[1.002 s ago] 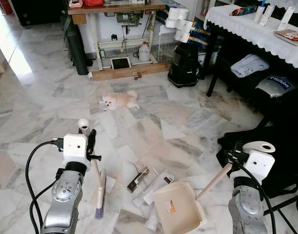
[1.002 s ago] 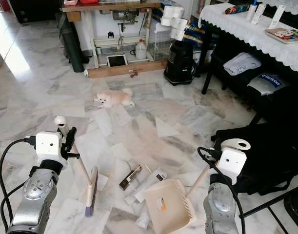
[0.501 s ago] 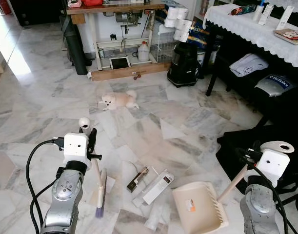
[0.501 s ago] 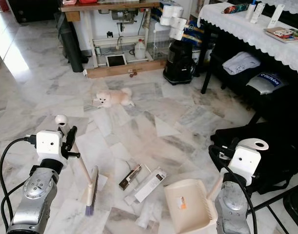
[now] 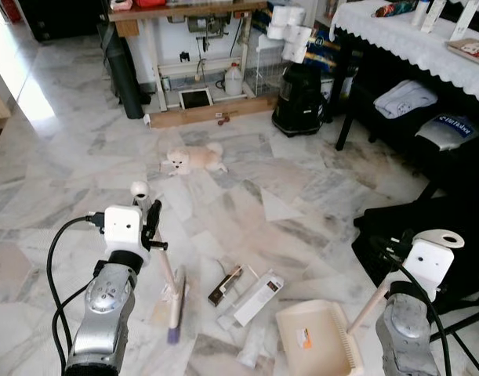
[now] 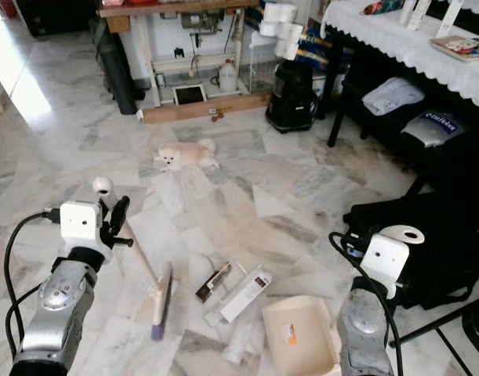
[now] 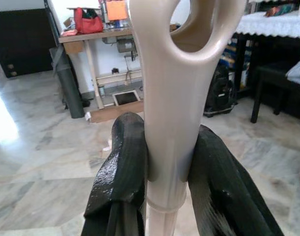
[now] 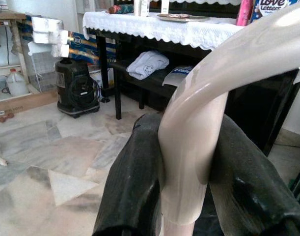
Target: Sweep floor
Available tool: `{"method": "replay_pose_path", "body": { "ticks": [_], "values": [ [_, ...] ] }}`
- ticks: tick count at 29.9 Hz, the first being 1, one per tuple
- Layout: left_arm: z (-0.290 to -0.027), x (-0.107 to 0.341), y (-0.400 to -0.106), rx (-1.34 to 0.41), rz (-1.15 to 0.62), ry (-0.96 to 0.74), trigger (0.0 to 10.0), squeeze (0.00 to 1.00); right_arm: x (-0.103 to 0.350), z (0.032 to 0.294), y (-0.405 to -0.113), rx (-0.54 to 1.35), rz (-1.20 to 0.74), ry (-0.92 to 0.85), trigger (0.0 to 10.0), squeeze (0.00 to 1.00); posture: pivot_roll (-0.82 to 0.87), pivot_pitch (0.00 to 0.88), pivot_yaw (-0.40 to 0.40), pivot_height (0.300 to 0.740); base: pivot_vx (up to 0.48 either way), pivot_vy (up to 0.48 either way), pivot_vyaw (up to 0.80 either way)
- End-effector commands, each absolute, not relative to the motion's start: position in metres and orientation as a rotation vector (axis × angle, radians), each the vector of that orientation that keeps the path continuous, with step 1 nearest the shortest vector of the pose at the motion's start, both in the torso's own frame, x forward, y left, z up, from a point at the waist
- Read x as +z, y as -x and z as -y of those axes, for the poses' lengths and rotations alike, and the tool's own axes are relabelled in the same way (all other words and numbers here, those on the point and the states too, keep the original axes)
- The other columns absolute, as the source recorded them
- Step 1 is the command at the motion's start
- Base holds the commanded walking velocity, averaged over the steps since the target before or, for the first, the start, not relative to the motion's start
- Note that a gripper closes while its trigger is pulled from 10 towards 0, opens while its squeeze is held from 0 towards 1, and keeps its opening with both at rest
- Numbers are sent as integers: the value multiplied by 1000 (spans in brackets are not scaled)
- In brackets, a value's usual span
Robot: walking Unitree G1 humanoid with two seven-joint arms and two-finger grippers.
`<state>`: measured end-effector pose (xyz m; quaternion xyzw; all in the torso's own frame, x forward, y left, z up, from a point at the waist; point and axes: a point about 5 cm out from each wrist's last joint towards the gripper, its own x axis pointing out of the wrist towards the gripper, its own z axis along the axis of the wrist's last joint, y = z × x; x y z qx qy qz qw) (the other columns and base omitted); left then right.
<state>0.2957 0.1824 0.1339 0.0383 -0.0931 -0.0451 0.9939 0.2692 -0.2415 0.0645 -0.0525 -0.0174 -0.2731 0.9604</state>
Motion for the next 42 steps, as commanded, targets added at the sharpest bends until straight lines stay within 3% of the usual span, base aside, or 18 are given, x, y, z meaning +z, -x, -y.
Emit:
{"method": "replay_pose_path", "body": {
  "ticks": [1, 19, 42],
  "values": [
    [-184, 152, -301, -94, 248, -67, 10000, 0, 72, 241, -274, -556, 85, 110, 10000, 0, 68, 85, 24, 740, 0, 0, 0],
    [-175, 179, -308, -288, 250, 36, 10000, 0, 60, 244, -272, -619, 56, 148, 10000, 0, 100, 128, 58, 740, 0, 0, 0],
    [-140, 176, -305, -548, 3, 18, 10000, 0, 51, 236, -272, -644, 40, 137, 10000, 0, 111, 151, 85, 740, 0, 0, 0]
  ]
}}
